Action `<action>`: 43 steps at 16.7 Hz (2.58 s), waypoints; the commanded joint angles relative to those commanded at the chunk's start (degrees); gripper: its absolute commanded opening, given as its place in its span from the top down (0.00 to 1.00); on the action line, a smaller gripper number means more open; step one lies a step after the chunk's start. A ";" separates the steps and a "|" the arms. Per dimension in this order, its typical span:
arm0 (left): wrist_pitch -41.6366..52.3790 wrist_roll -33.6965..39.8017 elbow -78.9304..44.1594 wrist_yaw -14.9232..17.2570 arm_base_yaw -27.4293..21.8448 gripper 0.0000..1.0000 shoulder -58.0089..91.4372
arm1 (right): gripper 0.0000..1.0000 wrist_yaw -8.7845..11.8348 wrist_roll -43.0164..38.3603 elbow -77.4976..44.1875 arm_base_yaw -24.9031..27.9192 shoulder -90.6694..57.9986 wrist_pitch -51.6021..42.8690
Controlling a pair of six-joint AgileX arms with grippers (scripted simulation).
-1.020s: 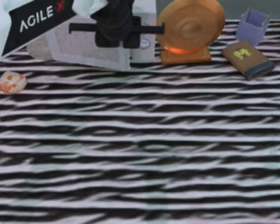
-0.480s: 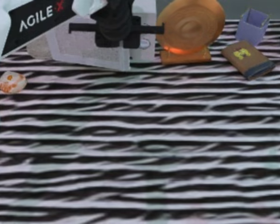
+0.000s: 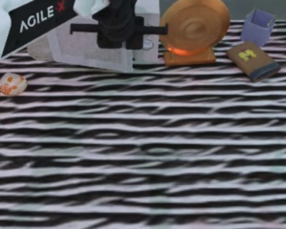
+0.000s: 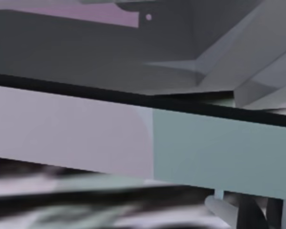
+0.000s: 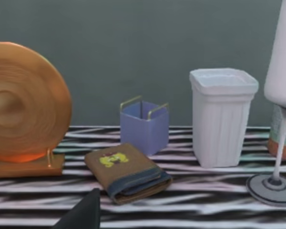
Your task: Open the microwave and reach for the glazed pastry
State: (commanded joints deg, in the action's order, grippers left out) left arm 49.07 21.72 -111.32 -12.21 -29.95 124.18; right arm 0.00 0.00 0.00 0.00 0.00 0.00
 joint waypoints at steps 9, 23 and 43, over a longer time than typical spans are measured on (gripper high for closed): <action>-4.22 -6.08 8.75 3.21 0.92 1.00 -5.50 | 0.00 0.00 0.00 0.00 0.00 0.00 0.00; -4.40 -6.27 8.98 3.31 0.96 1.00 -5.73 | 0.00 0.00 0.00 0.00 0.00 0.00 0.00; -7.69 -13.06 16.65 7.10 2.38 1.00 -10.91 | 0.00 0.00 0.00 0.00 0.00 0.00 0.00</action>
State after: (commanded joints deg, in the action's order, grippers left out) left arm 41.37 8.66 -94.67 -5.11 -27.57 113.27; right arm 0.00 0.00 0.00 0.00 0.00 0.00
